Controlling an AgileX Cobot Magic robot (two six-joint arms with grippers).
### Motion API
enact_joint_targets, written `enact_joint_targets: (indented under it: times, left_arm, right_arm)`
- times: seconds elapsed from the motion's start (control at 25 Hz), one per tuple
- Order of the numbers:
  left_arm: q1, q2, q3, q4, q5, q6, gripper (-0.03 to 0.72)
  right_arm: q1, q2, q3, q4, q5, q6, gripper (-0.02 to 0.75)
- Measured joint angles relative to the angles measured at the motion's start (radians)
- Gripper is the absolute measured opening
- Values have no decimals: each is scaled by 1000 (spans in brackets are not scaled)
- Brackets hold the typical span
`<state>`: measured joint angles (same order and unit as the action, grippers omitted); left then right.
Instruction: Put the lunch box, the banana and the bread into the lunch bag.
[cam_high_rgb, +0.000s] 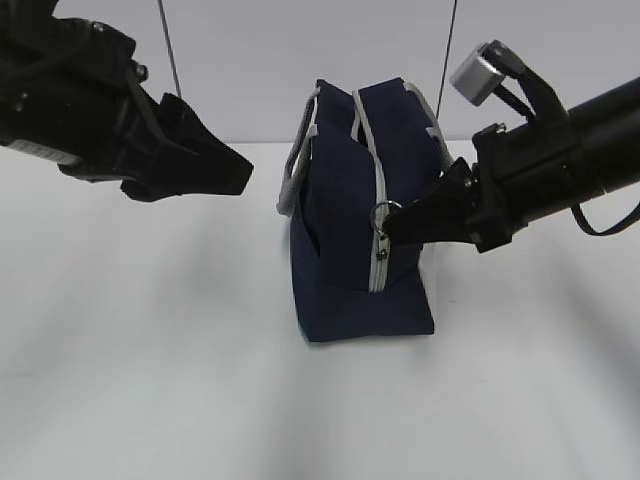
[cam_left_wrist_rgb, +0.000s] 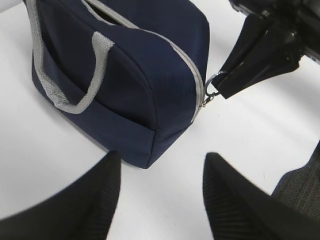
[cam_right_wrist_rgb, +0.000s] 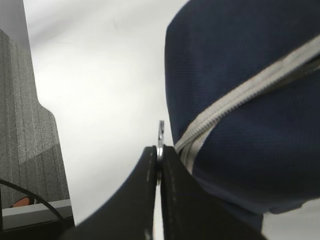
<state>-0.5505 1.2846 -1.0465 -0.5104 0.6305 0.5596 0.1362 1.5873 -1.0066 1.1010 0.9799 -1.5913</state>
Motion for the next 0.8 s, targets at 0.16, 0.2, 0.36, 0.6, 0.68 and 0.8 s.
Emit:
enact_joint_targets:
  times: [0.16,0.2,0.36,0.6,0.68,0.8]
  left_arm:
    - [0,0,0,1,3,0,380]
    - [0,1,0,1,8,0,380]
    - [0,12,2,1,27,0,380]
    - [0,20,73,-33,-19,52,380]
    - [0,20,109,-89,-57,110,380]
    - [0,20,152,-232,-137,263,380]
  right_arm:
    - [0,0,-42,-8,3,2,-16]
    - [0,0,-53,-8,3,2,-16]
    - [0,0,-93,-12,-6,2,-16]
    - [0,0,-142,-14,-23,2,-16]
    - [0,0,-154,-6,-26,2,-16]
    - [0,0,-158,10,-27,2,-16]
